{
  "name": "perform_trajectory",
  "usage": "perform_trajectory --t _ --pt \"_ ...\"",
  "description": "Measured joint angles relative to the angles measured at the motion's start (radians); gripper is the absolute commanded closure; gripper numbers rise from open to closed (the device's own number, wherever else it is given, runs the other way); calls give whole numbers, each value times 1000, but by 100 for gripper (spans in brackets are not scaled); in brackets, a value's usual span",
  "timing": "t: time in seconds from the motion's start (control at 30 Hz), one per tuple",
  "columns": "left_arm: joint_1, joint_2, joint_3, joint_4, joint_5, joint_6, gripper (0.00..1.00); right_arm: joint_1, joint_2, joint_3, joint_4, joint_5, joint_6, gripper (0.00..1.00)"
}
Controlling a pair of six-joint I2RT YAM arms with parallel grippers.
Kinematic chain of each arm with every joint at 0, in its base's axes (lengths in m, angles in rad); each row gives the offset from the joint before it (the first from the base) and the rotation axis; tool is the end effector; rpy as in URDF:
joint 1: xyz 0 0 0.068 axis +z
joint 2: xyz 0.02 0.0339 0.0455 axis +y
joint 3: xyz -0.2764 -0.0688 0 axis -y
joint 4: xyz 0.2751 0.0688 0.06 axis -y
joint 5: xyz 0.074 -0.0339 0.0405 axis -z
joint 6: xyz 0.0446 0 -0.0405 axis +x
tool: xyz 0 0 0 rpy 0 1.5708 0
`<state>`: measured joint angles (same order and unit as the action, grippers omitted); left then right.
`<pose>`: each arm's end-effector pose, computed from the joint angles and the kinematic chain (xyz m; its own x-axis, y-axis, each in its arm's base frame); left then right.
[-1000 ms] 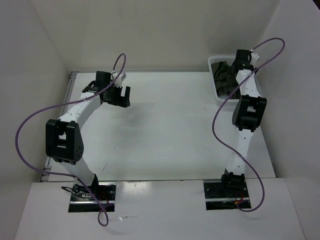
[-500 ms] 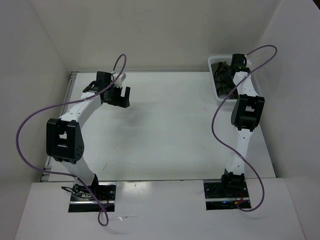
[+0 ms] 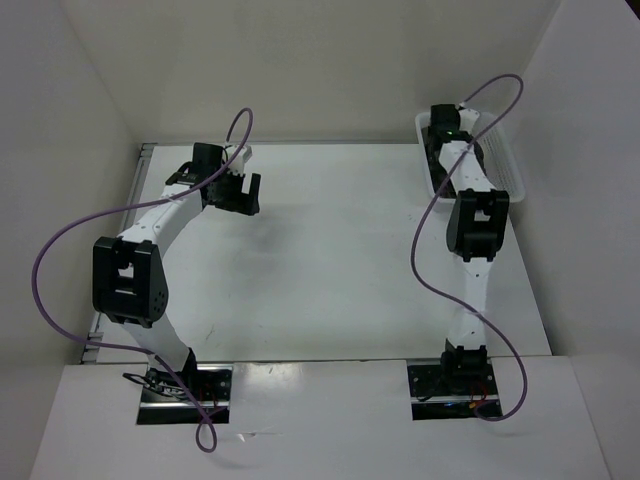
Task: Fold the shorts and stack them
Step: Grab the shorts from the pile, then move the shorts to the center of the board
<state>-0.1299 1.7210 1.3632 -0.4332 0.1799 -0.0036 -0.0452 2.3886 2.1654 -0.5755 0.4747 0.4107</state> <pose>0.4183 -0.0627 0.2628 -0.7060 0.0887 -0.7027 0.2497 0.9596 -0.1298 0.5810 -0.0467 0.2187 -0.5130 0.3787 -0.7704 0.6147 0.7885 -0.0217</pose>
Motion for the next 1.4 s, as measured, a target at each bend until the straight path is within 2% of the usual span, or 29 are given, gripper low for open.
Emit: perform_trajectory --t 0.13,0.23,0.43,0.6,0.77,0.9,1.0,1.07,1.17,1.23,1.27,1.3,1.37,1.4 --pt "0 0 0 10 0 0 0 114 -8 45 -4 192 -9 100" --pt "0 -2 -3 21 -3 0 0 166 -16 111 -9 261 -8 100" --pt "-6 -29 -13 41 -16 0 0 156 -109 188 -6 338 -56 100" --pt "-16 -79 -26 64 -19 0 0 134 -212 185 14 349 -89 100" --pt "-26 -129 -67 74 -19 0 0 158 -290 110 88 332 -172 100" --pt "-31 -146 -82 76 -19 0 0 264 -290 120 109 322 -251 100" --pt "-31 -159 -93 85 -29 0 0 350 -286 204 93 277 -272 100" --pt "-31 -169 -101 95 -56 0 0 404 -292 274 93 233 -270 100" --pt "-31 -187 -111 117 -121 0 0 472 -348 290 96 177 -262 100" --pt "-31 -200 -115 134 -181 0 0 523 -401 256 108 144 -255 89" --pt "-31 -204 -116 145 -213 0 0 543 -424 233 111 125 -251 80" --pt "-31 -209 -116 159 -248 0 0 564 -457 178 140 91 -237 55" --pt "-27 -217 -119 181 -300 0 0 597 -508 63 179 18 -204 50" --pt "-24 -220 -121 190 -320 0 0 604 -526 0 203 -11 -189 38"
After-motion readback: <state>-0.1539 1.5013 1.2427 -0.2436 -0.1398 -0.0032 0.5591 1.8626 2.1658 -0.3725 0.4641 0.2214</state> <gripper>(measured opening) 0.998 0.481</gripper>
